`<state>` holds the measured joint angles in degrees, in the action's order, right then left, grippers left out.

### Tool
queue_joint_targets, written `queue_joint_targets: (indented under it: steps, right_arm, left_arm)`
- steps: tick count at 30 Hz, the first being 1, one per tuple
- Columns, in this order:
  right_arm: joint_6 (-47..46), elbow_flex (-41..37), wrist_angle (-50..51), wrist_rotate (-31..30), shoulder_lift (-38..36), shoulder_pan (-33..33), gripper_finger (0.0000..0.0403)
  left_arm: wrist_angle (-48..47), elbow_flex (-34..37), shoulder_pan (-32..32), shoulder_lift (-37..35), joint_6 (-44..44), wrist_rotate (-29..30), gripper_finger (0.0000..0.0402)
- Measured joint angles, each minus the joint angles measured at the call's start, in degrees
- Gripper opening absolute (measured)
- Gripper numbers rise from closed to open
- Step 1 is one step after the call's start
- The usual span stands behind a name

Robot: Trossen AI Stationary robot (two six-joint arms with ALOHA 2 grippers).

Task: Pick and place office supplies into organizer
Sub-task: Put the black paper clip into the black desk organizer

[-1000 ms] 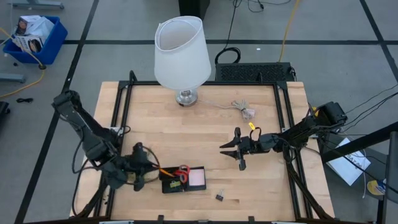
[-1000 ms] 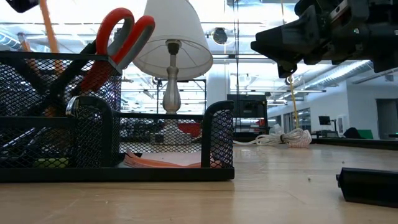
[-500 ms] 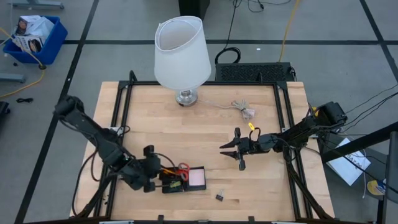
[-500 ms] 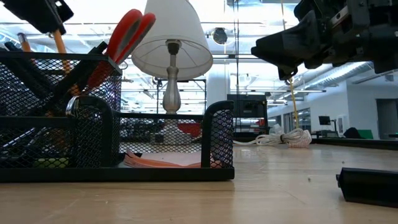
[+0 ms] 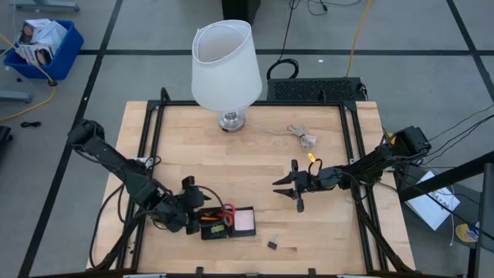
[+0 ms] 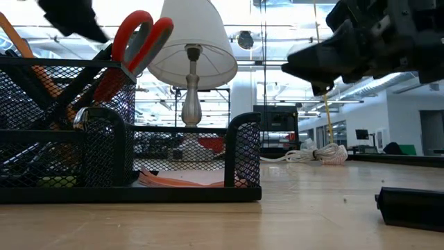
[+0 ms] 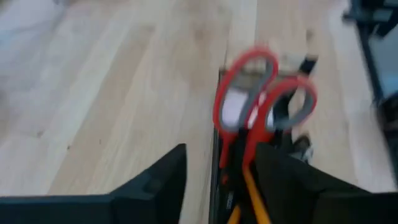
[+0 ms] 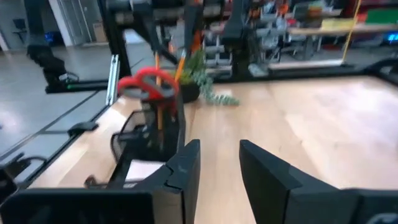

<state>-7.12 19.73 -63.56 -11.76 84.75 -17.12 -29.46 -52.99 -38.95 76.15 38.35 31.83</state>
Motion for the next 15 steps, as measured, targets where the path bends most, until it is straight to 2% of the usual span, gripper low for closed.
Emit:
queue_joint_targets:
  steps: [5, 9, 15]
  right_arm:
    - [-2.31, 0.02, 4.39, 1.35, 0.02, -2.96, 0.0124]
    - [-6.04, 0.77, 5.90, 0.83, 1.81, -7.53, 0.0164]
    - [-8.76, 6.39, 10.49, -6.24, 9.00, -18.21, 0.0224]
  left_arm:
    - [8.56, -0.02, 0.10, -1.98, -3.40, 5.62, 0.0252]
    - [15.91, -0.02, 1.14, -1.96, -7.86, 9.02, 0.0306]
    - [22.58, -0.02, 3.44, -1.92, -13.92, 10.97, 0.0366]
